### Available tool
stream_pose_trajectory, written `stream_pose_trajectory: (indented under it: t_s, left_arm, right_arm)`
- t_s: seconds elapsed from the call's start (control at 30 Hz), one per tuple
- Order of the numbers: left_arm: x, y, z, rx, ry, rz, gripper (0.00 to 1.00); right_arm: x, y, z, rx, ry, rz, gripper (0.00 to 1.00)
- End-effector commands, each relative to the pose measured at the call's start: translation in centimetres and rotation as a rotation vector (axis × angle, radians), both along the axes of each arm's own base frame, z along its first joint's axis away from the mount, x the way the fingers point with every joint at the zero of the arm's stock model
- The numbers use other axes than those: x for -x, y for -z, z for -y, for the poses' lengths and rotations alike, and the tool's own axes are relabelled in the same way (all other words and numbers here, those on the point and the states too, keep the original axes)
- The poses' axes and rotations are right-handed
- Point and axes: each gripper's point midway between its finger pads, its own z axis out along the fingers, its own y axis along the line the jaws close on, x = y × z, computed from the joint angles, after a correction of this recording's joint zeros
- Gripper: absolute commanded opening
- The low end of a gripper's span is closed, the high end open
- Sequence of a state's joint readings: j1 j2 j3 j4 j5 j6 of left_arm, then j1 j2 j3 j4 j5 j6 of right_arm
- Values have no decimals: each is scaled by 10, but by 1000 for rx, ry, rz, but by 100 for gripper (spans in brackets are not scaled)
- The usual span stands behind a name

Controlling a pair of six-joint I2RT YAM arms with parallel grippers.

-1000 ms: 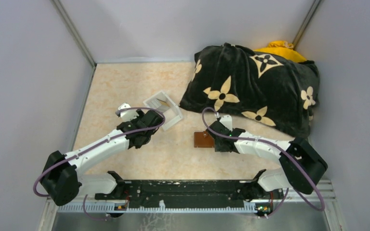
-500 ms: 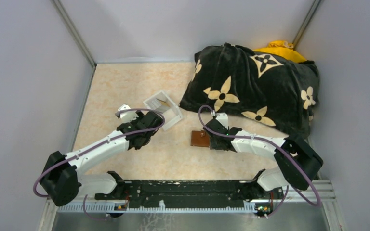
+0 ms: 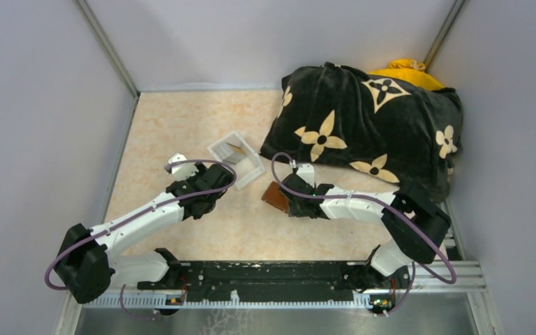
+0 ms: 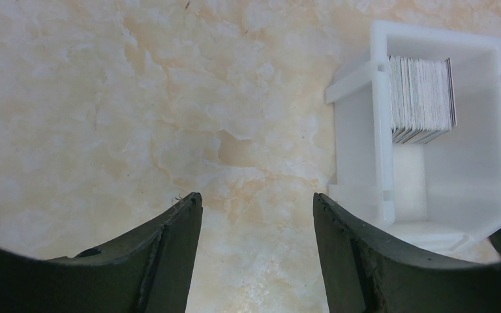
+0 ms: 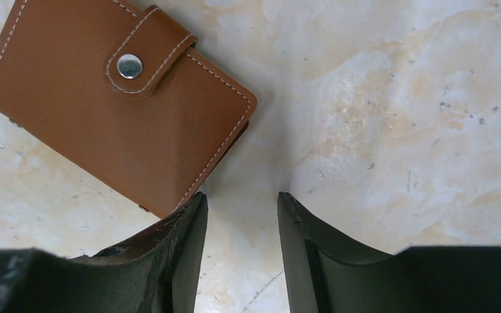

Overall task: Put the credit cards into the card holder
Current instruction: Move the card holder to the center of the board.

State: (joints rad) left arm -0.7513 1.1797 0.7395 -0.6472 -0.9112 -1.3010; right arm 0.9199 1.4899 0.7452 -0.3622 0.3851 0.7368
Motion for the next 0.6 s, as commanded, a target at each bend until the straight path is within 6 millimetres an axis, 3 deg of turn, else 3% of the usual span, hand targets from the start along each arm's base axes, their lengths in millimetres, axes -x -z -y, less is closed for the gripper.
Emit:
stream_pose_trajectory:
  t_s: [0.0, 0.4, 0.5, 0.57]
  left_arm:
    - [-2, -8, 1, 78, -61, 69, 70]
    - [-2, -17, -2, 76, -61, 85, 70]
    - [-2, -20, -2, 81, -63, 95, 72]
    - [-3, -25, -2, 93, -63, 110, 75]
  right_arm:
    - [-11, -12, -31, -81, -5, 23, 45]
    - [-15, -21, -46, -70, -34, 45, 45]
    - [-16, -41, -34, -20, -20, 100, 45]
    - [-21, -66, -28, -23, -9, 168, 45]
